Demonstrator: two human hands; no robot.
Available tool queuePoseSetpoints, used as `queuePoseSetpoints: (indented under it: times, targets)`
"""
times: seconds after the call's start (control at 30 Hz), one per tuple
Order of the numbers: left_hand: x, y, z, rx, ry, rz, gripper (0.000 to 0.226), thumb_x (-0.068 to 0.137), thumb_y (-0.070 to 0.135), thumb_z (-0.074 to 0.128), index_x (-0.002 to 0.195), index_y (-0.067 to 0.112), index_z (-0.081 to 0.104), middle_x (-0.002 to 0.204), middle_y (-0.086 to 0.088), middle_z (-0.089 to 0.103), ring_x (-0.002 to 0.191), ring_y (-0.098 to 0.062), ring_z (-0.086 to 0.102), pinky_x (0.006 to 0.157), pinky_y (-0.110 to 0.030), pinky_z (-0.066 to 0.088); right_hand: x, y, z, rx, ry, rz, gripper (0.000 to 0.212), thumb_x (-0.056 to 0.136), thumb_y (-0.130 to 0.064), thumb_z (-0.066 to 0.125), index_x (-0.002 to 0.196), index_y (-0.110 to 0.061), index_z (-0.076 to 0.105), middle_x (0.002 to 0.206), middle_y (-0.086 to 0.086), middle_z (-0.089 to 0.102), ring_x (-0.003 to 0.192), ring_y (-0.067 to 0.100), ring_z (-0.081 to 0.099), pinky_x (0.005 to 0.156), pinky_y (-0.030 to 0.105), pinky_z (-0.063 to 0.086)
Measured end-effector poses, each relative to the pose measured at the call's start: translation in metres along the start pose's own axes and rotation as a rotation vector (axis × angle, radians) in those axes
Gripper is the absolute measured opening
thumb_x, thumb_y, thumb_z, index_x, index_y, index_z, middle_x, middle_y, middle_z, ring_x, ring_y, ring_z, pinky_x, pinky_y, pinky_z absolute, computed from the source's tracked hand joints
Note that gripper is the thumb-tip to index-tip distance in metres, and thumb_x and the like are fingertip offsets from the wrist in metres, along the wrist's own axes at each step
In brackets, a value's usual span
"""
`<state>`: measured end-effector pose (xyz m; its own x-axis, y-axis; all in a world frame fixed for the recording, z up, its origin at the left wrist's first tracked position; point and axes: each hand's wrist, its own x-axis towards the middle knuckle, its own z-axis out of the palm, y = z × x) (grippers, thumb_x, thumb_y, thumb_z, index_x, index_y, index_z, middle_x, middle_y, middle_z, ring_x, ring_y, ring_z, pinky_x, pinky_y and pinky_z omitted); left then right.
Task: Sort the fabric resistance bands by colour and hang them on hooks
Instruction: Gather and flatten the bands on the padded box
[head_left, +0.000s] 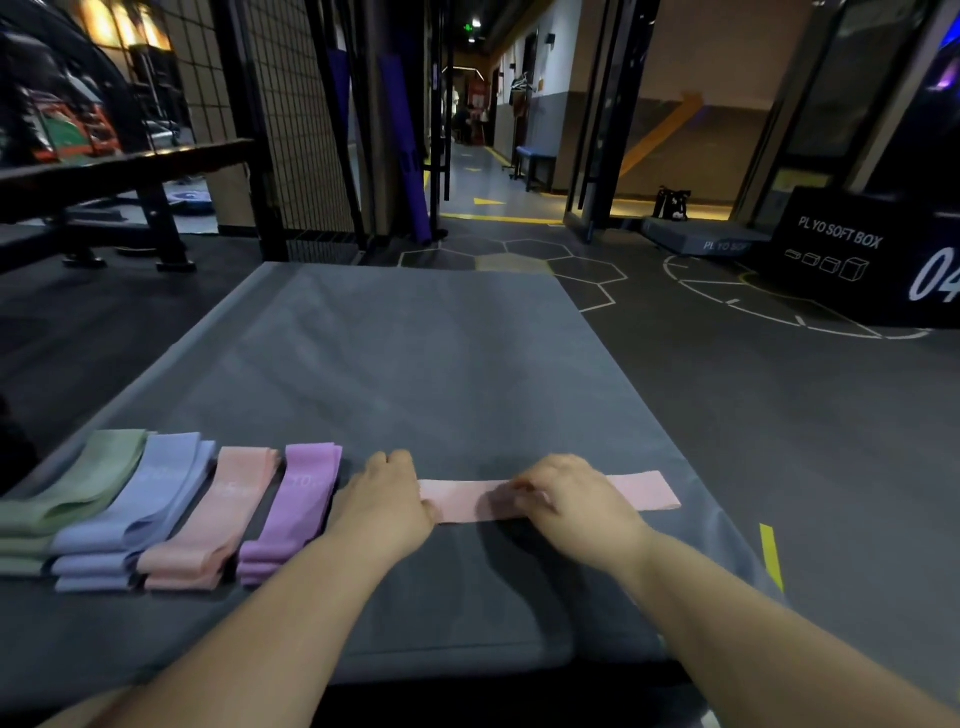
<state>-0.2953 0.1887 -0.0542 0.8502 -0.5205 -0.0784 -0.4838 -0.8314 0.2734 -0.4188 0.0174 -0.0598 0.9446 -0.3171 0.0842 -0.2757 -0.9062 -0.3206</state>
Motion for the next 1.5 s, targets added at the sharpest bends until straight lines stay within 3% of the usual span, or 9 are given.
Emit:
queuePoseSetpoints:
  times: [0.2,0.37,0.43,0.5,0.63,0.83,1.23,1.4,1.5]
  targets:
    - [0.008,-0.003,0.001,-0.382,-0.032,0.004,0.024,0.088,0.027,0.056,0.106,0.024,0.040,0.097,0.001,0.059,0.081,-0.017,0.057,0.062,-0.028,0.039,0.010,-0.026,0.014,0.247,-0.052,-0.025,0.021,0.099,-0.030,0.050,0.106,-0.029,0.070,0.109,-0.006,0.066,0.104,0.012,0.057,0.090,0.022,0.042]
    - [0.010,0.001,0.003,-0.843,-0.148,0.060,0.047,0.073,0.039,0.064,0.115,0.029,0.046,0.087,0.006,0.070,0.079,-0.014,0.063,0.079,-0.036,0.052,0.017,-0.041,0.009,0.526,-0.068,0.111,0.037,0.099,-0.051,0.044,0.081,-0.025,0.064,0.081,-0.007,0.066,0.080,0.011,0.061,0.079,0.029,0.047]
    - [0.007,0.001,0.001,-0.903,-0.221,0.101,0.062,0.062,0.032,0.062,0.122,0.028,0.044,0.095,0.008,0.068,0.080,-0.010,0.061,0.078,-0.029,0.048,0.020,-0.045,0.006,0.605,-0.051,0.179,0.044,0.094,-0.057,0.048,0.075,-0.021,0.064,0.068,-0.008,0.063,0.065,0.004,0.057,0.067,0.018,0.045]
    - [0.008,0.000,0.003,-0.908,-0.249,0.147,0.070,0.064,0.021,0.063,0.130,0.024,0.042,0.105,0.007,0.066,0.090,-0.010,0.063,0.082,-0.025,0.048,0.025,-0.047,0.006,0.561,-0.009,0.254,0.044,0.092,-0.052,0.057,0.064,-0.019,0.053,0.057,-0.007,0.053,0.055,0.005,0.049,0.049,0.013,0.036]
    - [0.010,-0.006,0.008,-0.785,-0.195,0.195,0.070,0.074,0.007,0.073,0.133,0.027,0.039,0.114,0.009,0.054,0.100,-0.007,0.055,0.085,-0.019,0.047,0.033,-0.049,0.006,0.481,0.053,0.346,0.042,0.093,-0.039,0.057,0.062,-0.017,0.039,0.058,-0.004,0.043,0.058,0.015,0.042,0.046,0.020,0.028]
    - [0.011,-0.017,0.017,-0.791,-0.161,0.226,0.100,0.047,0.044,0.083,0.136,0.034,0.038,0.136,0.016,0.048,0.124,-0.003,0.049,0.104,-0.031,0.045,0.038,-0.067,0.002,0.993,0.000,0.492,0.023,0.082,-0.029,0.063,0.063,-0.019,0.053,0.068,0.010,0.058,0.067,0.024,0.056,0.065,0.040,0.051]
    - [0.011,-0.028,0.014,-0.676,-0.052,0.302,0.067,0.065,0.026,0.073,0.123,0.043,0.045,0.117,0.024,0.059,0.105,0.005,0.058,0.093,-0.024,0.051,0.034,-0.079,-0.009,1.315,-0.088,0.449,0.017,0.090,-0.002,0.049,0.098,0.001,0.064,0.091,0.025,0.073,0.085,0.041,0.071,0.080,0.053,0.058]
    - [0.015,-0.021,0.025,-0.550,-0.046,0.327,0.086,0.061,0.036,0.066,0.140,0.040,0.033,0.133,0.015,0.051,0.118,-0.001,0.052,0.100,-0.027,0.045,0.030,-0.054,-0.014,1.141,0.017,0.455,0.029,0.088,-0.006,0.057,0.060,-0.015,0.059,0.070,0.014,0.061,0.067,0.028,0.061,0.064,0.033,0.055]
    - [0.014,-0.013,0.027,-0.438,-0.022,0.330,0.089,0.060,0.041,0.059,0.144,0.036,0.029,0.137,0.011,0.046,0.127,-0.011,0.045,0.106,-0.029,0.038,0.026,-0.039,-0.022,1.056,0.050,0.456,0.026,0.085,-0.002,0.055,0.062,-0.012,0.058,0.066,0.015,0.060,0.061,0.025,0.058,0.050,0.024,0.042]
